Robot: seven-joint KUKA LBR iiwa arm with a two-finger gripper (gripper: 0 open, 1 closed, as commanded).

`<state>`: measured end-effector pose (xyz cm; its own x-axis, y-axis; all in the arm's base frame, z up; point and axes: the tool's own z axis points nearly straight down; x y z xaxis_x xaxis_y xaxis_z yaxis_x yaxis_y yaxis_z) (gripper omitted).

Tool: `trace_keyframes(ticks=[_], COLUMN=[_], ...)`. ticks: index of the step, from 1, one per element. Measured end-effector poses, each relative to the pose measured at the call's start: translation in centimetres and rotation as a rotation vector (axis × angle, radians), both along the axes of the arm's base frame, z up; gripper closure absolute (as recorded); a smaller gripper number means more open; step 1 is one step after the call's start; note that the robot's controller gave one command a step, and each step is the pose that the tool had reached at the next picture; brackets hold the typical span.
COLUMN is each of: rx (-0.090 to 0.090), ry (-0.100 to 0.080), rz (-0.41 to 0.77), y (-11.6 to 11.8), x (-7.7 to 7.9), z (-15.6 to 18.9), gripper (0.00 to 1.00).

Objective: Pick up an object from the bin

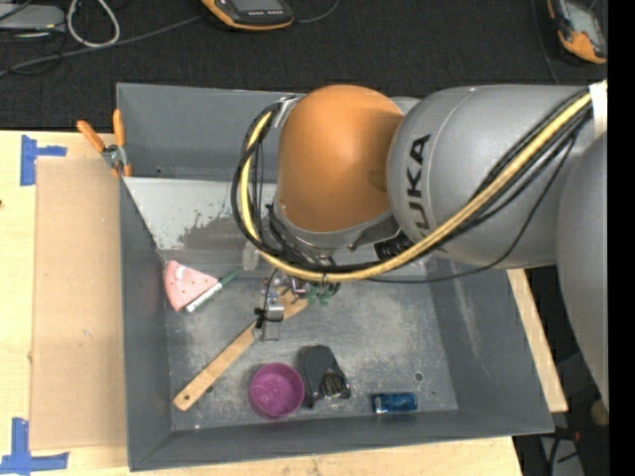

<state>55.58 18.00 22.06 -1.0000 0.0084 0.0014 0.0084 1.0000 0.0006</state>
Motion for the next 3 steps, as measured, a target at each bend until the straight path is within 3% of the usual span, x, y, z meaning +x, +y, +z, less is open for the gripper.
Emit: trace_keyframes(ticks=[1,2,3], rx=[0.000,0.002,0.002], ry=[0.000,-0.002,-0.007], rz=[0.000,-0.050,-0.005], y=[0.0,-1.7,-1.7], x=[0.0,-2.3,-1.9], z=[0.0,-6.5,-10.4], gripper=[0.00,0.00,0.00])
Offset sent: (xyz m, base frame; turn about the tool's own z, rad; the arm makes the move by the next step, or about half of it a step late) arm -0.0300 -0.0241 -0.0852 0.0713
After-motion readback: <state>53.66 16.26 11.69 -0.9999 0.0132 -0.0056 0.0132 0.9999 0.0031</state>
